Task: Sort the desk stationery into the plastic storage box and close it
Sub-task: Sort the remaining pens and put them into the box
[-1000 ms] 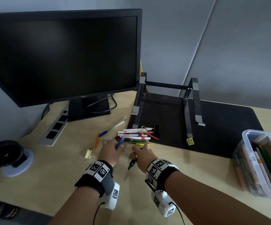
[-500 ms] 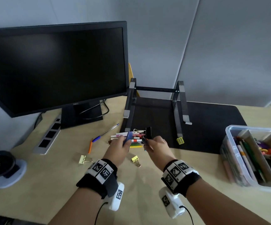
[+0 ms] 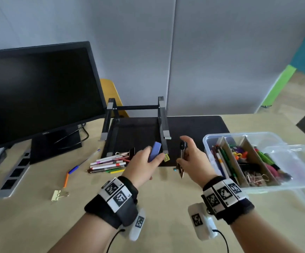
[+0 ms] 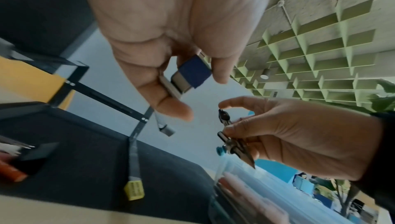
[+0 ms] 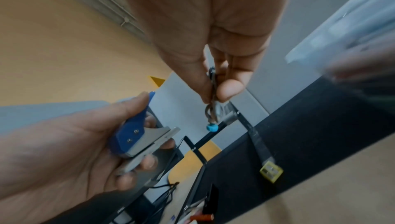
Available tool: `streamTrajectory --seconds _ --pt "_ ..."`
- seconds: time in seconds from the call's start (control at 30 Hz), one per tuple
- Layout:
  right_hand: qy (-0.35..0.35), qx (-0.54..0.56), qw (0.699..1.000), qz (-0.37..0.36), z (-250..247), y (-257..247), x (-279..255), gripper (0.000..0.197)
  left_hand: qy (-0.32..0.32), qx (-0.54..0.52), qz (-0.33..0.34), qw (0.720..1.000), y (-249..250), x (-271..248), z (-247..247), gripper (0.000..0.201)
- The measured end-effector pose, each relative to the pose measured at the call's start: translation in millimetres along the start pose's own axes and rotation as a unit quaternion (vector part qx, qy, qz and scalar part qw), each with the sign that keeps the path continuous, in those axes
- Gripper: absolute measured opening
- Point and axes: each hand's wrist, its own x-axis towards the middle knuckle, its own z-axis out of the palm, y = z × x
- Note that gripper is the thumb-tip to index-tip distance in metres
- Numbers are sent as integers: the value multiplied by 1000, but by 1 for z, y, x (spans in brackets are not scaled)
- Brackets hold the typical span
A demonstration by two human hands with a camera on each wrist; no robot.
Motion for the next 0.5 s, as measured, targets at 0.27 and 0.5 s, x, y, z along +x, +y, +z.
streamTrajectory --seconds 0.27,0.5 --pt "96 -40 995 0 -97 56 -18 28 -8 -14 27 999 69 12 60 37" --pt "140 4 989 47 -153 104 -24 65 -13 -53 9 998 93 27 107 80"
